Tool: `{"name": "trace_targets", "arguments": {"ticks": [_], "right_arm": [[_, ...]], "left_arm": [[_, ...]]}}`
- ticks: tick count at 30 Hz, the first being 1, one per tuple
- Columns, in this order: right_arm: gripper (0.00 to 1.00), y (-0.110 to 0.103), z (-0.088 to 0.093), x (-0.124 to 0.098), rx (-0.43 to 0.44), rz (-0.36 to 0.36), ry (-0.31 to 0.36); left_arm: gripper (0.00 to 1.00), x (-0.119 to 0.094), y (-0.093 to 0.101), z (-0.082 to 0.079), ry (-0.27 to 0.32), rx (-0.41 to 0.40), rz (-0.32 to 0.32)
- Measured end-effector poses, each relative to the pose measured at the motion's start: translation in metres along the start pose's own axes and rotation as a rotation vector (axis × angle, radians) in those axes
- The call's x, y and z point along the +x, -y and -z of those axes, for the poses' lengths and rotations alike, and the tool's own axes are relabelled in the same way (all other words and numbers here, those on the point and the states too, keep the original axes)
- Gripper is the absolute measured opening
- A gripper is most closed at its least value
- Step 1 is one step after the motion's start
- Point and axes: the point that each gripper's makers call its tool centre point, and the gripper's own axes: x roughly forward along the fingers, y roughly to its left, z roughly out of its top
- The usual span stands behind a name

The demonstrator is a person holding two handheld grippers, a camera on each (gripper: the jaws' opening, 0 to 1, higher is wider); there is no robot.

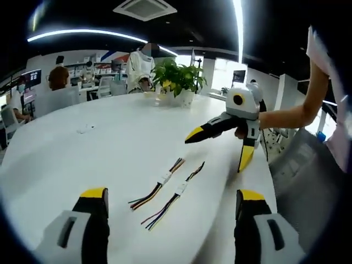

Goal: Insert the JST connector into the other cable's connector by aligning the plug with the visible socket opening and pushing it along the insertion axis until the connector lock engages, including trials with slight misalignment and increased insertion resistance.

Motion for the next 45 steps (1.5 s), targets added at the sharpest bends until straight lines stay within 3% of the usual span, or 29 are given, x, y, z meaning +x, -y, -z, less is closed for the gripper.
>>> {"name": "trace_targets", "arguments": {"ticks": [8,13,16,19,21,28,32,34,42,45], "right_arm": [[0.92,-0.009,-0.008,-0.011,0.013,0.042,-0.005],[0.95,-0.009,-0.014,-0.025,0.007,0.116,-0.024],[0.95,-0.012,-0.019,-0.034,0.030,0.135,-0.003],[0.95,-0.016,-0.022,-0.042,0.057,0.153,0.009],[0.95,-0.019,-0.022,-0.046,0.062,0.164,0.008],[0.94,-0.028,-0.018,-0.056,0.095,0.208,-0.008],[0.90,-0.032,-0.013,-0.058,0.111,0.225,-0.020],[0.90,-0.036,-0.011,-0.057,0.118,0.232,-0.027],[0.93,-0.042,-0.003,-0.054,0.174,0.245,-0.034],[0.91,-0.042,-0.001,-0.055,0.178,0.245,-0.049]], "left_arm": [[0.99,-0.017,0.005,-0.001,-0.017,0.009,-0.065],[0.99,-0.036,0.007,-0.010,0.002,0.012,-0.165],[0.99,-0.045,0.014,-0.013,0.007,-0.008,-0.182],[0.99,-0.052,0.021,-0.016,0.044,-0.114,-0.186],[0.99,-0.057,0.023,-0.014,0.041,-0.125,-0.194],[0.99,-0.066,0.035,-0.007,-0.007,-0.123,-0.273],[0.99,-0.068,0.038,-0.009,0.018,-0.082,-0.315],[0.99,-0.068,0.036,-0.003,-0.008,-0.094,-0.332],[0.99,-0.070,0.039,0.001,0.046,-0.202,-0.348],[0.99,-0.070,0.039,0.004,0.009,-0.153,-0.371]]}}
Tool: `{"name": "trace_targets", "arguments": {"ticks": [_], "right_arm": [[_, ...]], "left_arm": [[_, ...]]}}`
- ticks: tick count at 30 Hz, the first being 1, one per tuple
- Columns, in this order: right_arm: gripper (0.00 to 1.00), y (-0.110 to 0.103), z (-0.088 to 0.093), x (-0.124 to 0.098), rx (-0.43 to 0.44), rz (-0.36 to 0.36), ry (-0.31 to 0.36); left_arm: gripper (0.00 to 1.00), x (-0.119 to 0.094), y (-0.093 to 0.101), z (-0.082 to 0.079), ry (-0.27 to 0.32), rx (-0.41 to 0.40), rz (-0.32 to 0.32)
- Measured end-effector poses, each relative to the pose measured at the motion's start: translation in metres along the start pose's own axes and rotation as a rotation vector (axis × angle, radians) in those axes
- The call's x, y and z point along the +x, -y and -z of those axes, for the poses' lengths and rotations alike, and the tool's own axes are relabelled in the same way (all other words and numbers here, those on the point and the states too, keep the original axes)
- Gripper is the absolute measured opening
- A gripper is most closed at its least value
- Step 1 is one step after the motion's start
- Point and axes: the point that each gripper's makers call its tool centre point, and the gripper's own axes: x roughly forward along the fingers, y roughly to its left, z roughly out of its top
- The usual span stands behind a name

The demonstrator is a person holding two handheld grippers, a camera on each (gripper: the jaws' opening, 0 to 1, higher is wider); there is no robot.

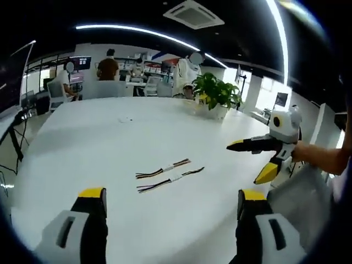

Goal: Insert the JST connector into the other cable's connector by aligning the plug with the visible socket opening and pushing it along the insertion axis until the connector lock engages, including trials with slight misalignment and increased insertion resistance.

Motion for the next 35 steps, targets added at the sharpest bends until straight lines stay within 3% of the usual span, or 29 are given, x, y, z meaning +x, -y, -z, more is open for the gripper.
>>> {"name": "trace_targets", "arguments": {"ticks": [4,7,13,18,23,27,30,35], "right_arm": [[0.91,0.002,0.001,0.000,0.007,0.001,-0.002],[0.91,0.004,0.003,0.001,-0.015,0.012,-0.015],[0.90,0.001,-0.003,0.003,-0.058,0.016,-0.003],[0.90,0.003,-0.001,0.002,-0.073,0.023,-0.009],[0.90,0.003,0.003,0.002,-0.085,0.035,-0.028],[0.91,-0.002,0.004,0.003,-0.086,0.023,-0.030],[0.91,0.000,0.012,0.004,-0.119,0.036,-0.067],[0.91,0.006,0.005,0.000,-0.066,0.047,-0.024]], "left_arm": [[0.99,0.001,0.004,-0.001,0.010,-0.034,0.023],[0.99,0.002,0.003,0.002,-0.006,0.018,0.012],[0.99,0.002,0.005,0.004,-0.019,0.020,0.015],[0.95,0.000,-0.001,0.007,-0.037,0.073,-0.019],[0.97,0.000,0.002,0.010,-0.056,0.063,-0.010],[0.98,-0.002,-0.005,0.015,-0.071,0.145,-0.061],[0.98,-0.001,-0.001,0.018,-0.082,0.113,-0.040],[0.98,-0.003,-0.001,0.013,-0.051,0.073,-0.029]]}}
